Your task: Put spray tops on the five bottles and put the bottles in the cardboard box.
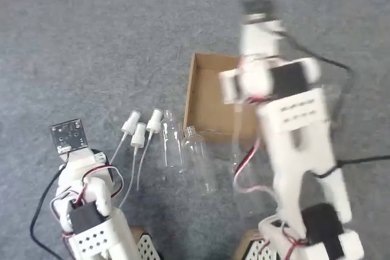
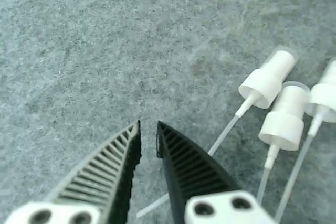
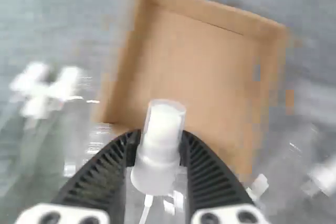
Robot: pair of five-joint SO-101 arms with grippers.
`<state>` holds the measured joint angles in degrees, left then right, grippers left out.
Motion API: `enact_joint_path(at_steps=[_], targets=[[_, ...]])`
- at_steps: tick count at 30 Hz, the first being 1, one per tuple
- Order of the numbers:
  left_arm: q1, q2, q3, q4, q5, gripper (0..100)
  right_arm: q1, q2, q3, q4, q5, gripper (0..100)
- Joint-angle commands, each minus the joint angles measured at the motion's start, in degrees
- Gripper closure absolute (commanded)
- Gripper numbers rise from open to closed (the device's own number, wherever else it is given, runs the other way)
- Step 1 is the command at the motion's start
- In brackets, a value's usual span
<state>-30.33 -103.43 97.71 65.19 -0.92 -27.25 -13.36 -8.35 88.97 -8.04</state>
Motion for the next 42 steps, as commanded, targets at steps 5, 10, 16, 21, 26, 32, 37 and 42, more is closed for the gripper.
enact_joint_path(at_steps=[5, 10, 16, 21, 26, 32, 37, 42], targets=[[0.3, -1.0, -1.2, 0.4, -0.5, 96, -17.6, 12.0, -3.8, -16.1, -7.1, 99.0], [0.3, -1.0, -1.2, 0.4, -0.5, 96, -19.9, 23.0, -4.0, -23.0, -16.4, 98.9], [0.3, -1.0, -1.2, 0.4, -0.5, 96, -19.9, 30.5, -4.0, -27.9, -19.2, 98.8], [0.3, -1.0, -1.2, 0.4, -0.5, 96, -20.3, 34.8, -4.0, -30.4, -19.3, 98.8], [0.3, -1.0, -1.2, 0.4, -0.5, 96, -20.9, 37.8, -4.0, -31.3, -19.4, 98.8], [0.3, -1.0, -1.2, 0.4, -0.5, 96, -20.9, 38.3, -4.0, -31.3, -19.4, 98.7], [0.3, -1.0, -1.2, 0.4, -0.5, 96, -20.9, 38.1, -4.0, -31.0, -19.4, 90.6], [0.3, -1.0, -1.2, 0.4, -0.5, 96, -21.0, 37.8, -4.2, -30.7, -19.4, 85.5]])
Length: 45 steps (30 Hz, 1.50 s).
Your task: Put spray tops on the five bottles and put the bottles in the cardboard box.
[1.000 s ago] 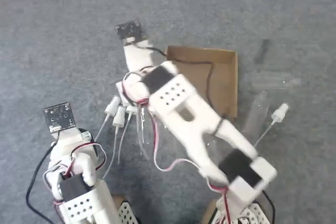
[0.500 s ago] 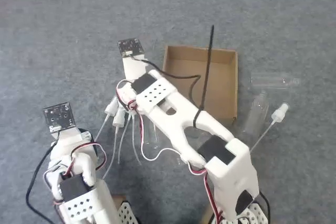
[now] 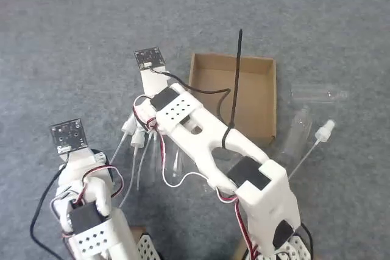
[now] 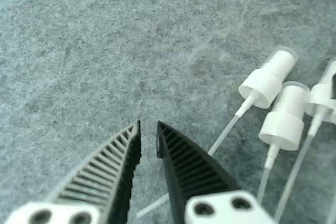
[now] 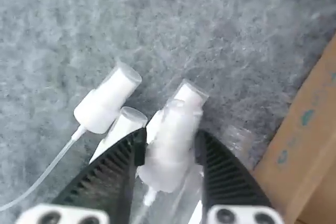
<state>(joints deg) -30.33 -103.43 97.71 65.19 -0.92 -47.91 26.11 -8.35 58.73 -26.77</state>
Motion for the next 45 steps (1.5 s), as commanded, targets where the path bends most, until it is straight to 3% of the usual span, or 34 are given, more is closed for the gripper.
enact_joint_path(at_steps=[1, 10, 18, 26, 34, 37, 41, 45], targets=[[0.3, -1.0, -1.2, 0.4, -0.5, 96, -0.3, -2.2, -4.6, -0.2, -0.6, 85.5], [0.3, -1.0, -1.2, 0.4, -0.5, 96, 0.6, -11.4, -12.4, 11.6, -0.3, 85.4], [0.3, -1.0, -1.2, 0.4, -0.5, 96, 7.4, -24.2, -17.9, 29.5, -0.1, 85.7], [0.3, -1.0, -1.2, 0.4, -0.5, 96, 23.9, -37.2, -17.0, 44.4, 15.5, 85.4], [0.3, -1.0, -1.2, 0.4, -0.5, 96, 52.0, -41.6, -4.7, 42.8, 25.8, 85.3], [0.3, -1.0, -1.2, 0.4, -0.5, 96, 60.1, -41.4, 3.3, 35.7, 28.1, 85.3], [0.3, -1.0, -1.2, 0.4, -0.5, 96, 67.4, -40.4, 15.2, 21.9, 28.1, 85.3], [0.3, -1.0, -1.2, 0.4, -0.5, 96, 69.5, -38.1, 25.0, 10.7, 28.0, 85.3]])
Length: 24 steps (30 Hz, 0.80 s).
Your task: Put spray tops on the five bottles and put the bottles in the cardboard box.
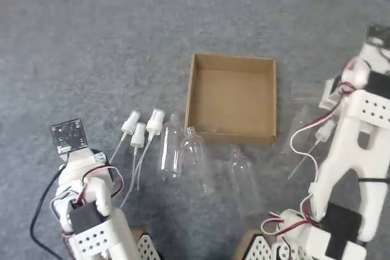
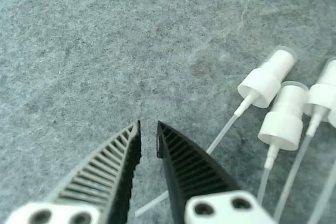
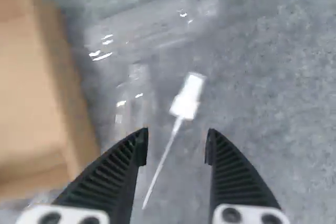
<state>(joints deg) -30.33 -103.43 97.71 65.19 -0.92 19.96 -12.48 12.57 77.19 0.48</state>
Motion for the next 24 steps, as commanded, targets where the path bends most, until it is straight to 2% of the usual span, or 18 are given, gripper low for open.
enact_joint_path(at_steps=[1, 6, 14, 24], targets=[[0.3, -1.0, -1.2, 0.4, -0.5, 96, 1.9, 1.3, 5.9, -9.8, 0.7, 85.3], [0.3, -1.0, -1.2, 0.4, -0.5, 96, 2.2, 7.1, 11.2, -18.2, 0.7, 85.3], [0.3, -1.0, -1.2, 0.4, -0.5, 96, 2.2, 18.2, 11.3, -25.7, 0.7, 85.3], [0.3, -1.0, -1.2, 0.4, -0.5, 96, 3.5, 23.3, 11.4, -26.6, 1.1, 88.1]])
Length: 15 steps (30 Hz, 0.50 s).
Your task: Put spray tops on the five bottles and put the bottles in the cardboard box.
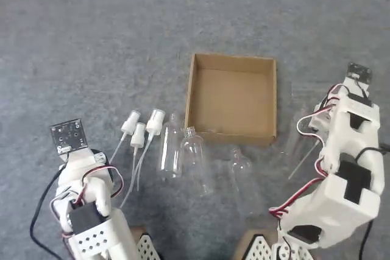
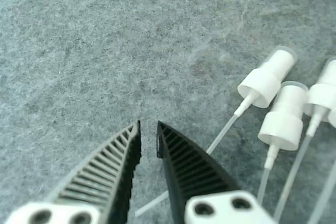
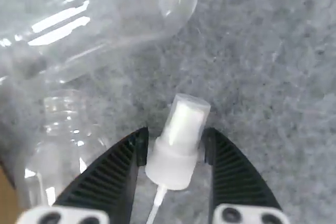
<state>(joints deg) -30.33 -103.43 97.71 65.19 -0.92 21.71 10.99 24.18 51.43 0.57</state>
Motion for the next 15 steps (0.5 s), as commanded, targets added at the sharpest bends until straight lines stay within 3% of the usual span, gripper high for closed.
enact_joint_path(at_steps=[1, 9, 15], targets=[[0.3, -1.0, -1.2, 0.4, -0.5, 96, 2.3, -0.2, -0.2, -0.9, 1.1, 90.4], [0.3, -1.0, -1.2, 0.4, -0.5, 96, 4.4, -3.2, -0.7, 1.3, 6.5, 98.5], [0.3, -1.0, -1.2, 0.4, -0.5, 96, 0.4, -16.2, -11.1, 17.8, 5.5, 98.5]])
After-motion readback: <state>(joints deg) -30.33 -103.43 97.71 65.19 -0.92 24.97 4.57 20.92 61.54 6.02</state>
